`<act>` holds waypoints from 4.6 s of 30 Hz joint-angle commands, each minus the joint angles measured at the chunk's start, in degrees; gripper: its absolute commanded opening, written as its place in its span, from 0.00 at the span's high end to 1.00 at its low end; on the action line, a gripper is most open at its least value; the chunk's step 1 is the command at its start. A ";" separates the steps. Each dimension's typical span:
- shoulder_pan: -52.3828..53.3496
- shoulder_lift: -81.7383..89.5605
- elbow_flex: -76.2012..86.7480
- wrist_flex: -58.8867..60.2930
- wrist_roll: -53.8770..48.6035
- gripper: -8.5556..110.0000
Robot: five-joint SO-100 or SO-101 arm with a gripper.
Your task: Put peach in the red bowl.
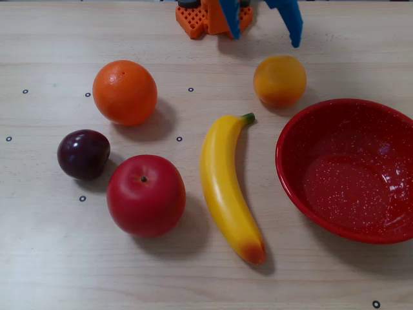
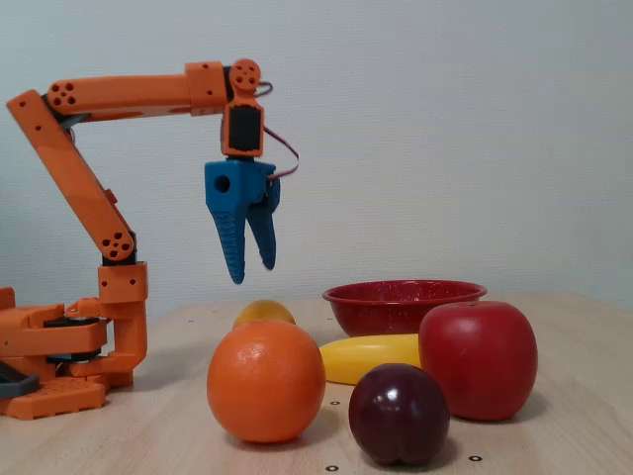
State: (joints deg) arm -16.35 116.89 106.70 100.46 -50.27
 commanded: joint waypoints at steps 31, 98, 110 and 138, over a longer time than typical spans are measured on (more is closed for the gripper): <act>-10.11 -13.89 -8.09 0.35 1.67 0.62; -6.15 -42.63 -22.76 -0.70 -7.47 0.60; -5.27 -43.51 -21.97 -1.23 -9.49 0.69; -2.20 -39.99 -26.81 4.31 -11.95 0.93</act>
State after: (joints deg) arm -20.74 71.28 85.61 101.07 -60.47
